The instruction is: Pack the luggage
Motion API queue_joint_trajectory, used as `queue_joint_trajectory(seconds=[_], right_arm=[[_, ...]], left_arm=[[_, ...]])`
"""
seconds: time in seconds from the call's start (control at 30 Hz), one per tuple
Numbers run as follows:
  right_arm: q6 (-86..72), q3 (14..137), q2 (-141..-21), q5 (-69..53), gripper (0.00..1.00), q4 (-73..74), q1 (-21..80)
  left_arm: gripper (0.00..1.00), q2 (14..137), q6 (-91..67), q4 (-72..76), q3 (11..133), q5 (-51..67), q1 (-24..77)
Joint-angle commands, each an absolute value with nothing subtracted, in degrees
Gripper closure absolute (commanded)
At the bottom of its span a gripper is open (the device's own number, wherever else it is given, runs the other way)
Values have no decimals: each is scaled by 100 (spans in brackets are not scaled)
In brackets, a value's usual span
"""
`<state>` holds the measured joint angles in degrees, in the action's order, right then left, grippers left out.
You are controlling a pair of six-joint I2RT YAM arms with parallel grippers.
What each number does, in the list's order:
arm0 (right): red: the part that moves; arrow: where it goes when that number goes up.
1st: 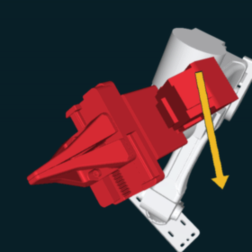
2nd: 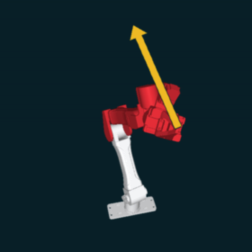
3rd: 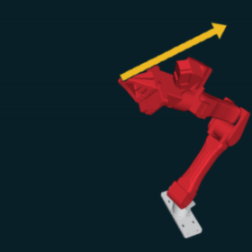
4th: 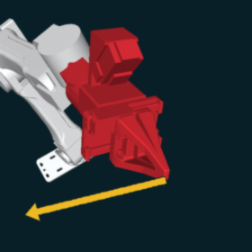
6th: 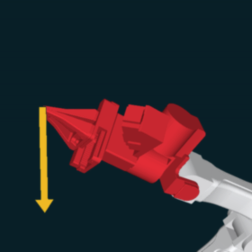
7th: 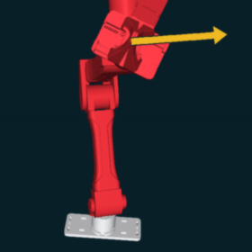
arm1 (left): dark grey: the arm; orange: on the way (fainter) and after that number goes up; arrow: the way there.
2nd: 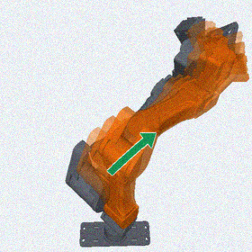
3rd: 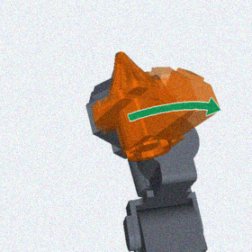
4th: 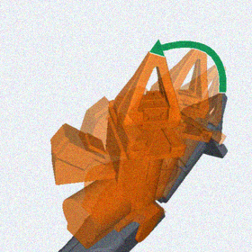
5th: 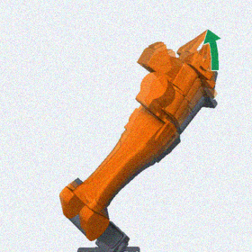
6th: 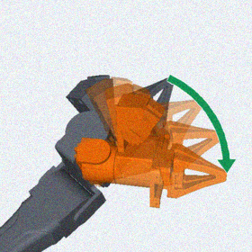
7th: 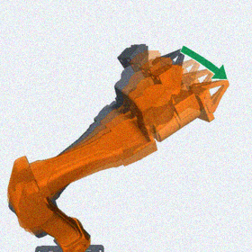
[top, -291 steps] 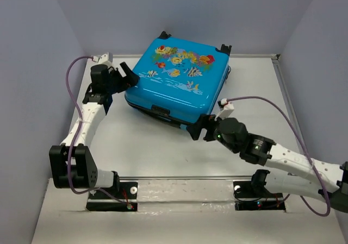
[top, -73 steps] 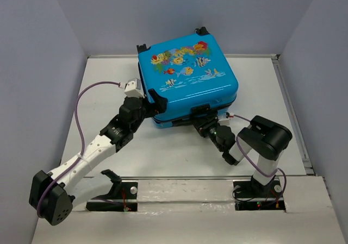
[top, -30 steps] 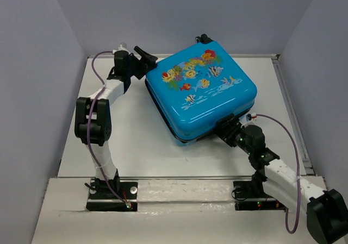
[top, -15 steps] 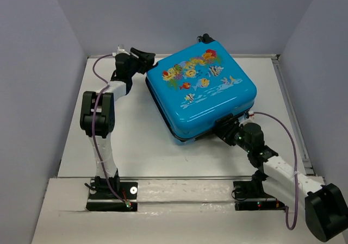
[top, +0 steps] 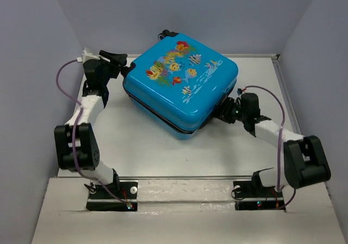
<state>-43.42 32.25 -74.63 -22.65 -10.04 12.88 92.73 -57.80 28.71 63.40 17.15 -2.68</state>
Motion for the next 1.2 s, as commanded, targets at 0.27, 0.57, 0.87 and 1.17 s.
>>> queue_joint_trajectory(seconds=[0.27, 0.57, 0.87, 1.17], right_arm=[[-3288, 4817, -7676, -3034, 28, -873, 1011], [-2892, 3588, -5705, -2690, 68, -105, 1344], [-2470, 2506, -5203, -2286, 54, -922, 2549], [-1969, 2426, -5774, -2224, 50, -1713, 2549]], left_arm=[[94, 6390, -5265, 2040, 4895, 1714, -492], [94, 6573, -5247, 2162, 4544, 1521, -519], [94, 7742, -5510, 2267, 5386, 2126, -721], [94, 7769, -5493, 2065, 5573, 2355, -914]])
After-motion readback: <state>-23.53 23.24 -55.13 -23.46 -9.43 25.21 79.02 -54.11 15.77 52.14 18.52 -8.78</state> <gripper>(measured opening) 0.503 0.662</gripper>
